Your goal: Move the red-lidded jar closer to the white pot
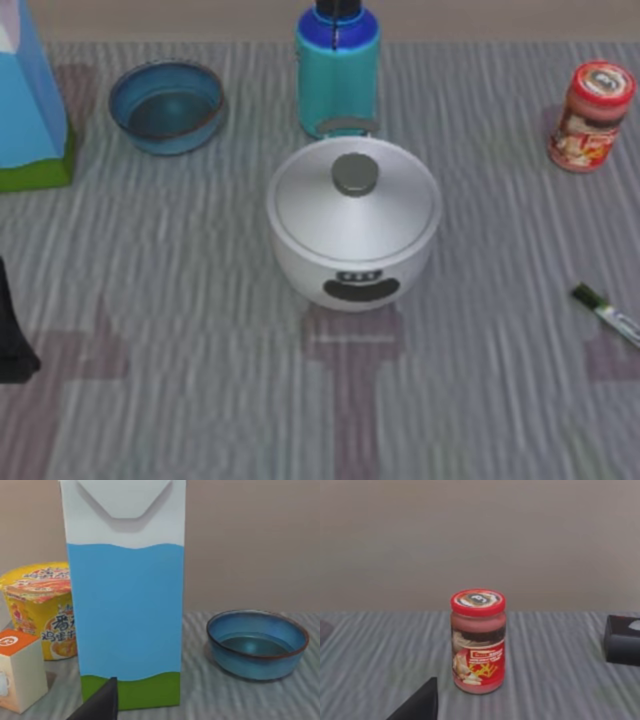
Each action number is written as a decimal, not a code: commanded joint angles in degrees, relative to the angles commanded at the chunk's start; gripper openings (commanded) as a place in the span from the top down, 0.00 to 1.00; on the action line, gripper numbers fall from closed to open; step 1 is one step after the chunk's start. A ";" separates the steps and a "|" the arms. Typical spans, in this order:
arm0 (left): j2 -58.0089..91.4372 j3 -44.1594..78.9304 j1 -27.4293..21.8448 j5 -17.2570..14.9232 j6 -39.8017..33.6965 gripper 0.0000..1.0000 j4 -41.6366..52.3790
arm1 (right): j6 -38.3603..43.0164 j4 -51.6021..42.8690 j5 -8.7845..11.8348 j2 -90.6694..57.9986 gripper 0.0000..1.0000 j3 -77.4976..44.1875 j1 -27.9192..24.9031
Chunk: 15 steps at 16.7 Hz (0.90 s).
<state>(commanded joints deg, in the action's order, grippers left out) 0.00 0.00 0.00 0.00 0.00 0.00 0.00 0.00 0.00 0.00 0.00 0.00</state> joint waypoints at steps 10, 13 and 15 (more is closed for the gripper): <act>0.00 0.00 0.00 0.00 0.00 0.00 0.00 | -2.27 -15.66 -0.69 -18.69 0.00 -14.87 1.99; 0.00 0.00 0.00 0.00 0.00 0.00 0.00 | -4.49 -24.77 -0.56 -31.87 0.00 -28.27 2.80; 0.00 0.00 0.00 0.00 0.00 0.00 0.00 | -6.36 -30.48 -0.21 -41.52 0.00 -39.17 3.14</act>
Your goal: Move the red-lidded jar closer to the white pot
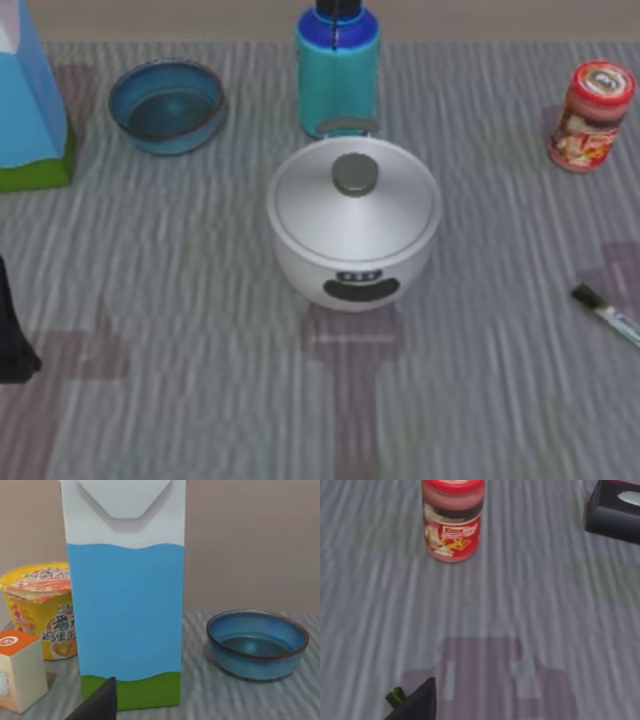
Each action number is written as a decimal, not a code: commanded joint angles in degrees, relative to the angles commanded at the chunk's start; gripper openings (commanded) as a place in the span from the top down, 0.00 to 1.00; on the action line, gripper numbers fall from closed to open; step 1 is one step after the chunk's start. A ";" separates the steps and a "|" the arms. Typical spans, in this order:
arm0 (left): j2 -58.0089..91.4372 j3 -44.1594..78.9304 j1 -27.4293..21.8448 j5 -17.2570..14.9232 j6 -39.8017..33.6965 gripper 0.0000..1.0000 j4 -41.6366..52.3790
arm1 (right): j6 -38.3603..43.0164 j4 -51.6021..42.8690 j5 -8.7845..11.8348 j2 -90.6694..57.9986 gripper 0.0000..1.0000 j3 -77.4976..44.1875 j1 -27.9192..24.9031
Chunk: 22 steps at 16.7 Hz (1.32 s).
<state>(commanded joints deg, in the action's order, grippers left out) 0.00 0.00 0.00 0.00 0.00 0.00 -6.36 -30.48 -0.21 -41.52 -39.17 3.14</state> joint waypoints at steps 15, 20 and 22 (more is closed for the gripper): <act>0.00 0.00 0.00 0.00 0.00 0.00 0.00 | -17.75 -31.72 5.98 -80.90 0.00 -90.63 -1.16; 0.00 0.00 0.00 0.00 0.00 0.00 0.00 | -22.38 -40.57 7.90 -99.44 0.00 -102.66 -2.65; 0.00 0.00 0.00 0.00 0.00 0.00 0.00 | -23.42 -42.86 8.32 -103.21 0.00 -104.48 -3.03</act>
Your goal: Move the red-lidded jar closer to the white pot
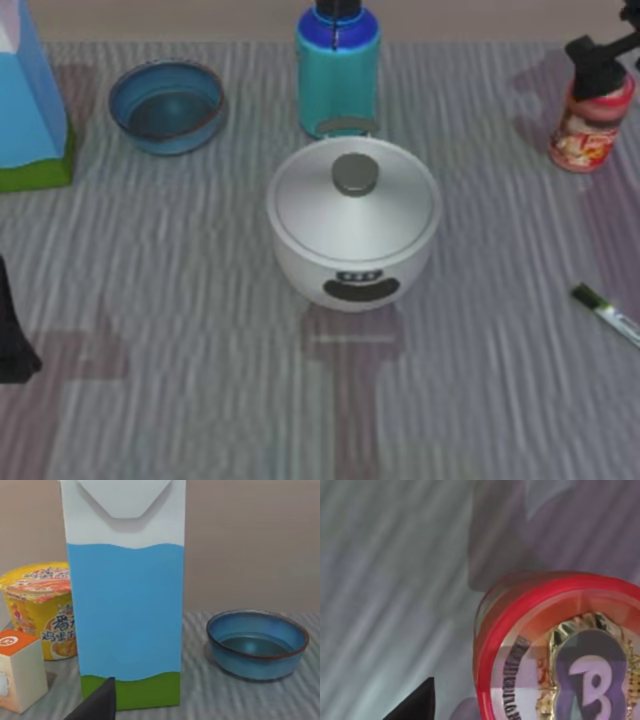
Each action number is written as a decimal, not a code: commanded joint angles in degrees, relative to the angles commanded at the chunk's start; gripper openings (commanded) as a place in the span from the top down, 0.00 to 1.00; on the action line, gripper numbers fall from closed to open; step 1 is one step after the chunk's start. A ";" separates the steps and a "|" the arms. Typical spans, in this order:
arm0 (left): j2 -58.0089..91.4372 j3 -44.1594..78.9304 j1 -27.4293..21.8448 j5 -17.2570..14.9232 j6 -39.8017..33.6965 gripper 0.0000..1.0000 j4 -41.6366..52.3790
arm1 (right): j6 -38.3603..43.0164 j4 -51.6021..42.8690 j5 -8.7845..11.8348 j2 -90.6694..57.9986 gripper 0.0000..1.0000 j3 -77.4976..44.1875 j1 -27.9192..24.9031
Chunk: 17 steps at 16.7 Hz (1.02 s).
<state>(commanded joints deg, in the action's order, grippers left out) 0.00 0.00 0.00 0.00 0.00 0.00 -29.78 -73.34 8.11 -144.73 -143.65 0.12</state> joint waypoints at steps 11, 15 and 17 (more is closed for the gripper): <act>0.00 0.00 0.00 0.00 0.00 0.00 0.00 | -0.14 2.52 0.07 -2.37 0.00 1.65 -0.37; 0.00 0.00 0.00 0.00 0.00 0.00 0.00 | 0.43 7.32 -0.09 -3.86 0.00 4.89 -0.93; 0.00 0.00 0.00 0.00 0.00 0.00 0.00 | 0.49 7.81 -0.11 -4.01 0.00 5.22 -0.99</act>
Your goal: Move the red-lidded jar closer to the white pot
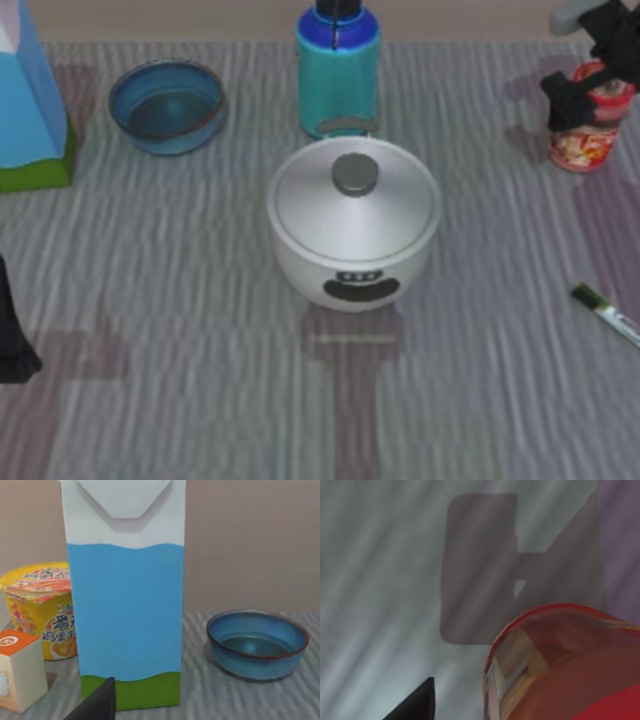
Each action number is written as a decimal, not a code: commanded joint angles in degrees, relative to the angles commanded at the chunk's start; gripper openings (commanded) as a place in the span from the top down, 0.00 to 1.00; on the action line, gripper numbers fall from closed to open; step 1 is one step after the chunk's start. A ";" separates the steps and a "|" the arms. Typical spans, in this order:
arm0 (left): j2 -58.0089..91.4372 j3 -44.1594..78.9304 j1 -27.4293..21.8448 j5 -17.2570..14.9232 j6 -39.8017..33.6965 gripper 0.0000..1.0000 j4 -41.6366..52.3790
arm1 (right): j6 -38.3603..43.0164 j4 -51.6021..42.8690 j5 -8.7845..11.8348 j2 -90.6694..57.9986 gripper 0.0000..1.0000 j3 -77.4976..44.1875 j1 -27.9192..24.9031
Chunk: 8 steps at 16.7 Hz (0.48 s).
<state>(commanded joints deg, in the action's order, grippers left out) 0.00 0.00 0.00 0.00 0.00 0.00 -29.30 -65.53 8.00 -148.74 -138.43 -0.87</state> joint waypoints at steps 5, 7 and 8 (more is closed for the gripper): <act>0.00 0.00 0.00 0.00 0.00 0.00 0.00 | 0.00 0.00 0.00 0.00 0.23 0.00 0.00; 0.00 0.00 0.00 0.00 0.00 0.00 0.00 | 0.00 0.00 0.00 0.00 0.38 0.00 0.00; 0.00 0.00 0.00 0.00 0.00 0.00 0.00 | 0.00 0.00 0.00 0.00 0.45 0.00 0.00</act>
<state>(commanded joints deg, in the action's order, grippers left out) 0.00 0.00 0.00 0.00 0.00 0.00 -29.30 -65.53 8.00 -148.74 -138.43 -0.87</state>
